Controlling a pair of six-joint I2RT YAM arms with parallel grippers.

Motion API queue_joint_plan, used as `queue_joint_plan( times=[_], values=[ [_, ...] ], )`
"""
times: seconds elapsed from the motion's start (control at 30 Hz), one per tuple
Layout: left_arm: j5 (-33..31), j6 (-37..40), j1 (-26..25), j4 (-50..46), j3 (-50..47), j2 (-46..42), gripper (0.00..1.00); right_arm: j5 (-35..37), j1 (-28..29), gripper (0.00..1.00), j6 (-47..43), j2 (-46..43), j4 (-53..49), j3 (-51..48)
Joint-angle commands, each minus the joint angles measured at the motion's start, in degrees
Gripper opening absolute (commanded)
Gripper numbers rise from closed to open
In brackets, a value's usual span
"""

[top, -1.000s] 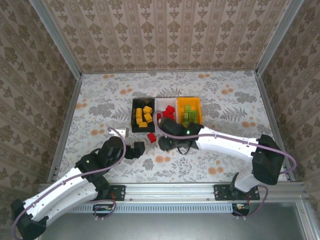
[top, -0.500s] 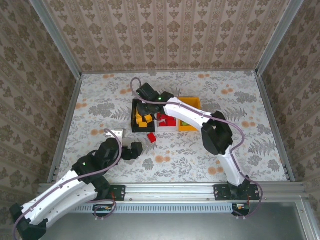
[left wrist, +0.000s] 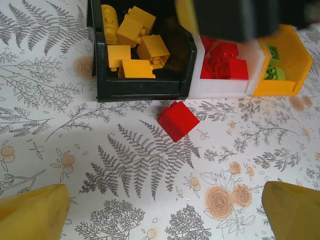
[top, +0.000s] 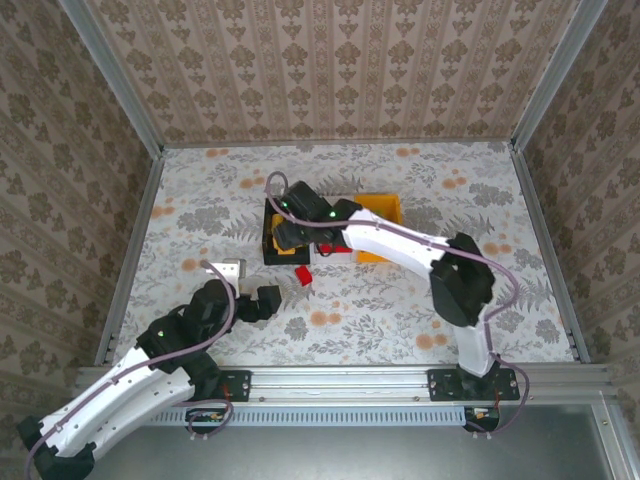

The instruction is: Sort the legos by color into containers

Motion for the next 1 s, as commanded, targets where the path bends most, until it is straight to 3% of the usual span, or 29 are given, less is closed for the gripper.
queue_joint_plan(
  times=[0.0,0.03,0.23,0.5,0.77,0.97],
  values=[
    [-1.83,0.41,0.53,-1.26,2.06,-1.11,1.0,0.34,3.11,0.71,1.36,-6.17,5.79,-9.2],
    [-1.95,0.59,0.54,-1.34,2.2,-1.22,1.0,0.43,4.09,0.78,1.41,-6.97,6.7,-11.42],
    [-2.5,0.42,0.63,-1.78,1.85,-1.32,1.0,3.16,7.26,0.8,4.23,-4.18,8.35,-17.01],
    [-2.66,-0.32,0.71,-2.37,1.54,-1.31,1.0,9.9,7.37,0.76,5.38,2.67,7.21,-14.98],
    [-2.57,-0.72,0.85,-1.94,1.05,-1.32,1.0,10.1,5.95,0.74,5.51,7.32,7.26,-12.63],
    [-2.57,-0.61,0.91,-2.08,1.45,-1.25,1.0,9.14,5.79,0.62,4.22,9.02,8.35,-10.66]
  ],
)
